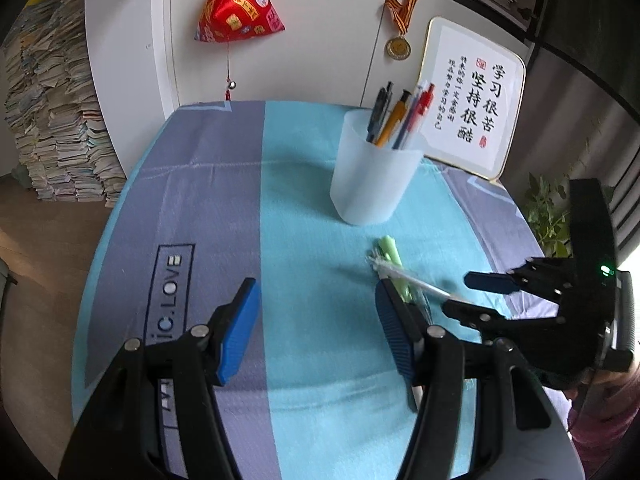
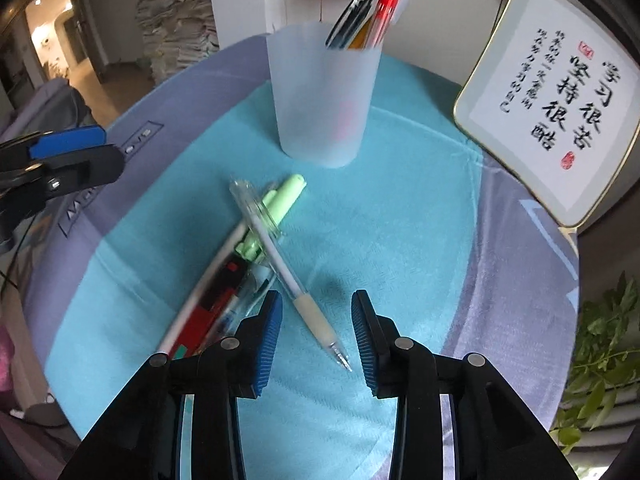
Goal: Organize stationery
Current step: 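Grasp the white pen with the left tool while the right tool approaches the clear beige-grip pen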
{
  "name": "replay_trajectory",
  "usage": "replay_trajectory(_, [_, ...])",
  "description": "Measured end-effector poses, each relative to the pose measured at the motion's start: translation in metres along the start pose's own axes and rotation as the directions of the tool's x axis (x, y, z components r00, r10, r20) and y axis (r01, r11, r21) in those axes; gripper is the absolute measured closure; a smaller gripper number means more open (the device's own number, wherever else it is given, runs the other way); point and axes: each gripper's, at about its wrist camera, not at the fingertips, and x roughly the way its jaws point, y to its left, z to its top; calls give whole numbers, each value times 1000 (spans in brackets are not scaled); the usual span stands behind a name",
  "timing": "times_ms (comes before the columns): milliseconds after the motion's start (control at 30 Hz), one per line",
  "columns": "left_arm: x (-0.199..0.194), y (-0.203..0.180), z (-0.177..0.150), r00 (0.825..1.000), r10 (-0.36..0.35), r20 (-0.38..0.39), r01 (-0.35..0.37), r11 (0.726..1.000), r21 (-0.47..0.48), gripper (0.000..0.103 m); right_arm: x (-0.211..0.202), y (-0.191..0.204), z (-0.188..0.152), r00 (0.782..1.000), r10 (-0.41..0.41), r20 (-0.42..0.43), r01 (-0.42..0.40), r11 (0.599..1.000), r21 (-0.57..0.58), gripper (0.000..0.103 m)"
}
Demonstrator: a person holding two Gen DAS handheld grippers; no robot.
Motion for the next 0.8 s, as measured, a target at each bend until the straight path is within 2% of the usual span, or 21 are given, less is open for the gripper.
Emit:
replay_trajectory(100, [2, -4, -6, 1000, -1, -20, 1, 1000, 11, 45, 5, -3, -1, 1000, 1, 1, -1, 1000, 11, 70])
replay_trajectory(200, [7, -11, -13, 999, -2, -44, 4, 1000, 28, 45, 2, -7, -2, 1000, -2, -18, 3, 998, 59, 92])
replay_trajectory(267, [11, -18, -17, 998, -2, -60, 5, 999, 46, 45, -2, -16, -9, 999, -27, -39, 32, 992, 119, 92])
replay_trajectory(367, [18, -28, -21, 997, -7, -80, 12, 997, 74, 45, -11, -27, -21, 998, -7, -59, 20, 977, 213, 92])
replay_trajectory(633, [55, -41, -17, 990, 30, -140, -19, 997, 78, 46, -35, -34, -60, 997, 41, -61, -24, 967, 254, 92])
replay_trajectory(800, [74, -46, -10, 982, 75, -175, -63, 995, 74, 47, -41, -38, -68, 998, 56, -19, -48, 949, 310, 92])
